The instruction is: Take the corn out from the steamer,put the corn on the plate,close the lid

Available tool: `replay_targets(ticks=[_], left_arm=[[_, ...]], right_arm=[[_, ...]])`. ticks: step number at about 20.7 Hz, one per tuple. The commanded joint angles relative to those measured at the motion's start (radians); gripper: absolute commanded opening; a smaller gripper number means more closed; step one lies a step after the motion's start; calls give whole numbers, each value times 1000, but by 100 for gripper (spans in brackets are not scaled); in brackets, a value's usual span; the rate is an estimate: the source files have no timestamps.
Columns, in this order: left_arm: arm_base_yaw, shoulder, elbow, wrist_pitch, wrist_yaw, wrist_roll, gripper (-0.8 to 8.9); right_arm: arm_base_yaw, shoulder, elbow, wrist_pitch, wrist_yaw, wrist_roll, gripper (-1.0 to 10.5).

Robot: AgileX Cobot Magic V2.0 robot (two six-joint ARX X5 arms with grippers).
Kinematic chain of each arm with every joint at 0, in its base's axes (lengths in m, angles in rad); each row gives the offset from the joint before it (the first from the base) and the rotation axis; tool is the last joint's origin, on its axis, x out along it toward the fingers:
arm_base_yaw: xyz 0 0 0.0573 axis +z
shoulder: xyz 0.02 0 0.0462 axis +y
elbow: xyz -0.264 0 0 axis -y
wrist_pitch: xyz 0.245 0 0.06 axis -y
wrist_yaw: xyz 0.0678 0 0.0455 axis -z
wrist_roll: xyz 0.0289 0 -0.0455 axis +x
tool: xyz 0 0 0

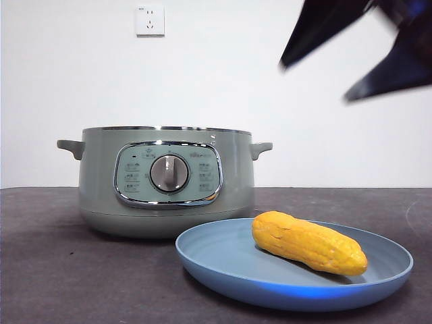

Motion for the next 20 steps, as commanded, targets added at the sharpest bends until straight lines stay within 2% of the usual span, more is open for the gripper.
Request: replay_targets(ticks=[1,7,12,20], left_arm=[[2,54,5,92,67,13,-6],[1,261,5,267,97,9,-6],[1,375,2,359,96,9,-6],[1,545,1,488,95,10,-6]], right_arm=[[1,-147,-3,-72,26,21,568],[1,-391,0,-251,74,42,567],[1,-415,0,-314,74,42,567],[1,-415,0,-310,100,41,567]])
